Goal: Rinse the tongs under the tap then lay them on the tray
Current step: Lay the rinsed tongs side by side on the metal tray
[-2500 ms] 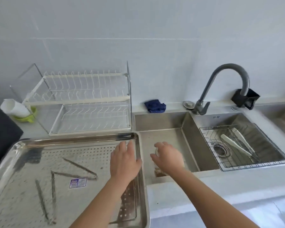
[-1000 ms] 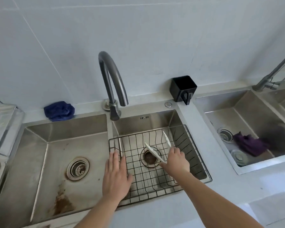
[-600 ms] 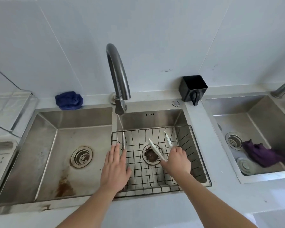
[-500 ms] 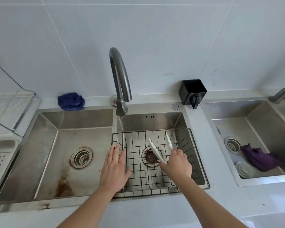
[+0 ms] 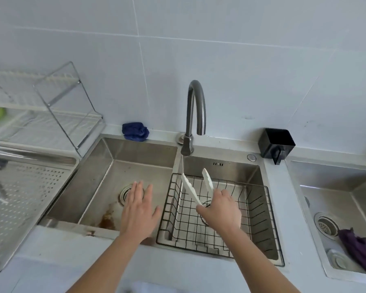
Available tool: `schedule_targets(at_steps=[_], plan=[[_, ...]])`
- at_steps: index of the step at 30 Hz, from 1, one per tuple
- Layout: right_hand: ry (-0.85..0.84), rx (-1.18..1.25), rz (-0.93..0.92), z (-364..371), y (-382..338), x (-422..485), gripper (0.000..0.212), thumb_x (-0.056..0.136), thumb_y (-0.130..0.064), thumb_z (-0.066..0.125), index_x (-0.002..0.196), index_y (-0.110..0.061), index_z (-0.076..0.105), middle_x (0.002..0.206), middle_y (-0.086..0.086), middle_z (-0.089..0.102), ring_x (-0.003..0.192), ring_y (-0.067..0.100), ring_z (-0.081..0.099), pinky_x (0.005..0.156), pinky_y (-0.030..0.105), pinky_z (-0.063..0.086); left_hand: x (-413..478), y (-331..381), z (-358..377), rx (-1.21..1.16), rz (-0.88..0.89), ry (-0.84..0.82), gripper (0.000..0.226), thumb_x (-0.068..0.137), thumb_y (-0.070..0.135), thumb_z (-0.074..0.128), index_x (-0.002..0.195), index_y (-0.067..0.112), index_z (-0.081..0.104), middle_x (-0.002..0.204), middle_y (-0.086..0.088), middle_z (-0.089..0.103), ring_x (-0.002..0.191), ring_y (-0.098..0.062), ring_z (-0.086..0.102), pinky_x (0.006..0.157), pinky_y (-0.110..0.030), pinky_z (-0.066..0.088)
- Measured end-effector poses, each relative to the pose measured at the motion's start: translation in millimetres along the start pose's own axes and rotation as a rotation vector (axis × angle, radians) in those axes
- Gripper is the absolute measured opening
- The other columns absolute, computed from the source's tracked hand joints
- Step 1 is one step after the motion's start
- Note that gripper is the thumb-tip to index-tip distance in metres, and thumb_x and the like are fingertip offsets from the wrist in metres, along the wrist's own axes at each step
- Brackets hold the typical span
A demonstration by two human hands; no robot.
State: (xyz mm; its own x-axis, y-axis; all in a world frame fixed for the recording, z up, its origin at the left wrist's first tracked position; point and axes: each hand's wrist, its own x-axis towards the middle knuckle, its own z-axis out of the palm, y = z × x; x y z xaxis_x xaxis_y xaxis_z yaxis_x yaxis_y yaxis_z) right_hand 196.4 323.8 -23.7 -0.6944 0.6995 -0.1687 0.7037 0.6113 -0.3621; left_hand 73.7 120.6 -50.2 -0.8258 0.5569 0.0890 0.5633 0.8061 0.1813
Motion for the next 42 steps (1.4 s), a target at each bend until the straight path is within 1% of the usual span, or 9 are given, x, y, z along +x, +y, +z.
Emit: schedule_targets(at_steps=[4,11,14,18,23,28,32,38,42], plan=[[0.007,0.02,-0.112,2.5,-34.6,-0.6,0.06,0.078,-0.057,0.065,0.126,-0.022,0.054,0.112,-0.007,0.052,0.097,0.015,0.05,0.063,0.03,0.043,-9.0,-30.2,-21.5,-0.022,-0.087,0.042,0.071,0.091,0.04,0.062,0.152,0.011,0.04,0.161,-0.022,0.031,0.153,-0.037,0.019,0.123,-0.049,0.023],[0.051,-0.006,-0.255,17.4,-99.5,-15.6,0.055,0.074,-0.054,0.06,0.118,-0.022,0.054,0.11,-0.006,0.051,0.106,0.018,0.053,0.066,0.031,0.044,-26.2,-92.3,-57.3,-0.037,-0.174,0.148,0.074,0.091,0.042,0.064,0.152,0.009,0.039,0.16,-0.023,0.032,0.153,-0.038,0.019,0.124,-0.049,0.021],[0.047,-0.011,-0.287,26.6,-132.0,-25.8,0.058,0.075,-0.056,0.06,0.121,-0.021,0.053,0.115,-0.004,0.053,0.11,0.021,0.054,0.072,0.033,0.049,-36.1,-125.0,-69.5,-0.019,-0.192,0.135,0.076,0.093,0.045,0.061,0.155,0.01,0.034,0.163,-0.022,0.027,0.154,-0.037,0.016,0.125,-0.048,0.018],[0.058,-0.018,-0.319,41.4,-178.9,-44.3,0.062,0.078,-0.062,0.061,0.124,-0.022,0.053,0.119,-0.003,0.054,0.111,0.02,0.054,0.072,0.032,0.048,-51.0,-177.8,-85.9,-0.027,-0.237,0.148,0.075,0.094,0.043,0.059,0.155,0.009,0.034,0.162,-0.024,0.027,0.153,-0.039,0.016,0.125,-0.05,0.018],[0.063,-0.003,-0.362,61.9,-244.6,-70.1,0.06,0.079,-0.063,0.063,0.121,-0.021,0.053,0.114,-0.004,0.054,0.111,0.02,0.055,0.075,0.034,0.049,-71.3,-247.1,-105.8,-0.028,-0.289,0.151,0.073,0.094,0.04,0.059,0.155,0.009,0.034,0.162,-0.024,0.027,0.153,-0.039,0.014,0.125,-0.05,0.016],[0.015,-0.005,-0.393,86.0,-311.3,-97.4,0.059,0.077,-0.059,0.064,0.123,-0.022,0.054,0.112,-0.005,0.052,0.106,0.02,0.055,0.07,0.033,0.043,-99.2,-308.5,-122.6,-0.036,-0.347,0.152,0.075,0.095,0.044,0.057,0.157,0.01,0.03,0.164,-0.024,0.023,0.154,-0.038,0.014,0.126,-0.048,0.014],[-0.028,-0.001,-0.456,109.2,-360.8,-116.0,0.065,0.076,-0.065,0.064,0.124,-0.023,0.053,0.111,-0.004,0.052,0.104,0.021,0.056,0.066,0.033,0.043,-119.8,-352.8,-131.3,-0.039,-0.41,0.144,0.076,0.094,0.042,0.061,0.156,0.008,0.032,0.163,-0.024,0.026,0.153,-0.039,0.016,0.125,-0.05,0.016],[-0.11,-0.009,-0.553,140.0,-423.1,-111.5,0.067,0.08,-0.062,0.064,0.131,-0.022,0.049,0.119,-0.003,0.053,0.111,0.019,0.054,0.071,0.033,0.048,-129.6,-406.0,-133.3,-0.047,-0.513,0.146,0.073,0.094,0.04,0.062,0.154,0.007,0.036,0.159,-0.025,0.032,0.151,-0.04,0.02,0.124,-0.05,0.019],[-0.142,-0.038,-0.582,161.2,-459.1,-91.3,0.064,0.08,-0.062,0.064,0.127,-0.021,0.05,0.107,-0.007,0.044,0.101,0.015,0.049,0.069,0.03,0.046,-115.0,-435.9,-130.3,-0.035,-0.546,0.14,0.073,0.095,0.042,0.06,0.154,0.007,0.035,0.159,-0.025,0.032,0.15,-0.04,0.023,0.124,-0.05,0.021]])
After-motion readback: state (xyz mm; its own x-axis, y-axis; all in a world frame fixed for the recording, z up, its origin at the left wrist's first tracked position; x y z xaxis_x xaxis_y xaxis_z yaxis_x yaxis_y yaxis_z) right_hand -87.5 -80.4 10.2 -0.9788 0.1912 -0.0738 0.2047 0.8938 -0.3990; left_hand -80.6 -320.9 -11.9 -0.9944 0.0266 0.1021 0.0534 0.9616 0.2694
